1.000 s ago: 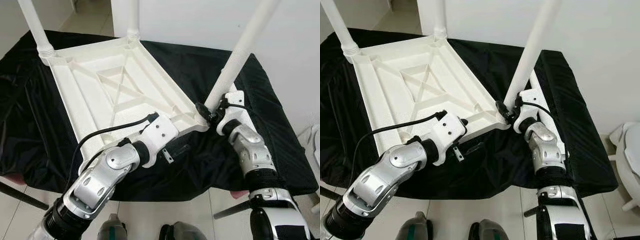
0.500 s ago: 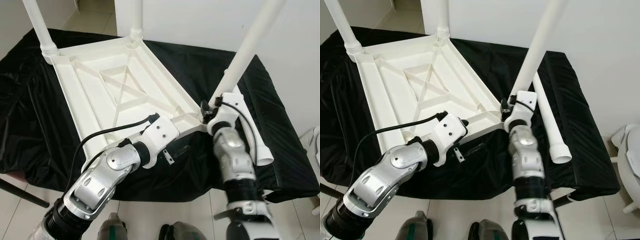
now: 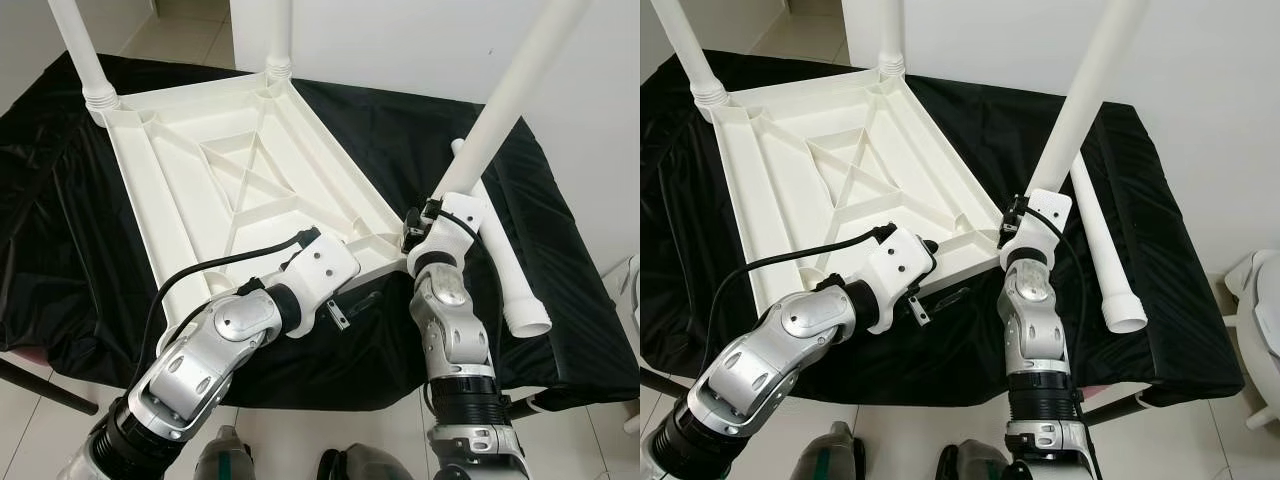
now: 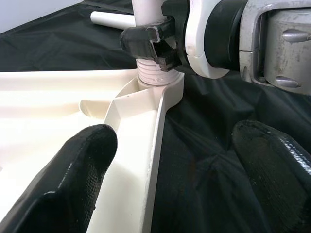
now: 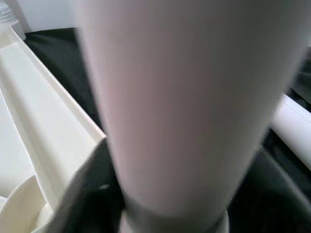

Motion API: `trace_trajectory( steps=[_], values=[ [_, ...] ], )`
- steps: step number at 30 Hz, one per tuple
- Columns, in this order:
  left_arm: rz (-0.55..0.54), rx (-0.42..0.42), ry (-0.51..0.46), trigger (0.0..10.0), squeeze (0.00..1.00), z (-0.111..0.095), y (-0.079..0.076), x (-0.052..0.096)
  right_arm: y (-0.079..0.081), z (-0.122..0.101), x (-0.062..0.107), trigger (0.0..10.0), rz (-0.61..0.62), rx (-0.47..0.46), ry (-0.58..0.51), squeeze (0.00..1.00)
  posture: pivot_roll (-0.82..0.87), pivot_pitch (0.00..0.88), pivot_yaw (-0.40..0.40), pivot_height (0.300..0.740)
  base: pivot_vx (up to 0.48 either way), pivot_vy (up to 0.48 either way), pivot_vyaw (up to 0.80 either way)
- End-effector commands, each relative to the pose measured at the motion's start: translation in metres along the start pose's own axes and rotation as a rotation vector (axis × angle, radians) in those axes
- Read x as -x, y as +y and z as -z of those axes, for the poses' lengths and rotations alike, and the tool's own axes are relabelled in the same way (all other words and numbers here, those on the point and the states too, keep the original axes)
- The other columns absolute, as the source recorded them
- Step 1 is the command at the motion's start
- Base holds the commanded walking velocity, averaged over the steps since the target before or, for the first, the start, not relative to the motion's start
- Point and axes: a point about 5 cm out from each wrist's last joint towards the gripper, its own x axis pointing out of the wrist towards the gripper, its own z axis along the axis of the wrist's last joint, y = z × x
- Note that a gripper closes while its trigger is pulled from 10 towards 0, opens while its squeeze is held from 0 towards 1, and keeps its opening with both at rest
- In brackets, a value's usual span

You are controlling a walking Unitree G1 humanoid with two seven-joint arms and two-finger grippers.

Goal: Building children table

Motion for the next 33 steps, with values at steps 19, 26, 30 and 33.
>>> trace_trajectory(
  steps=[19, 26, 30, 33],
  values=[
    [0.035, 0.004, 0.007, 10.0, 0.0, 0.0, -0.001, -0.001, -0.01, -0.008, -0.026, 10.0, -0.545, 0.048, -0.007, 0.0, 0.05, 0.035, -0.075, 0.74, 0.0, 0.0, 0.0],
    [0.031, 0.004, 0.008, 10.0, 0.0, 0.0, 0.0, -0.001, -0.014, -0.008, -0.031, 10.0, -0.692, 0.141, -0.017, 0.0, 0.05, 0.036, -0.073, 0.74, 0.0, 0.0, 0.0],
    [0.031, 0.004, 0.008, 10.0, 0.0, 0.0, 0.001, -0.001, -0.017, -0.006, -0.034, 10.0, -0.742, 0.174, -0.003, 0.0, 0.05, 0.034, -0.071, 0.74, 0.0, 0.0, 0.0],
    [0.032, 0.0, 0.006, 10.0, 0.0, 0.0, 0.001, -0.001, -0.022, -0.001, -0.04, 7.3, -0.797, 0.227, 0.024, 0.0, 0.05, 0.033, -0.071, 0.74, 0.0, 0.0, 0.0]
  ],
)
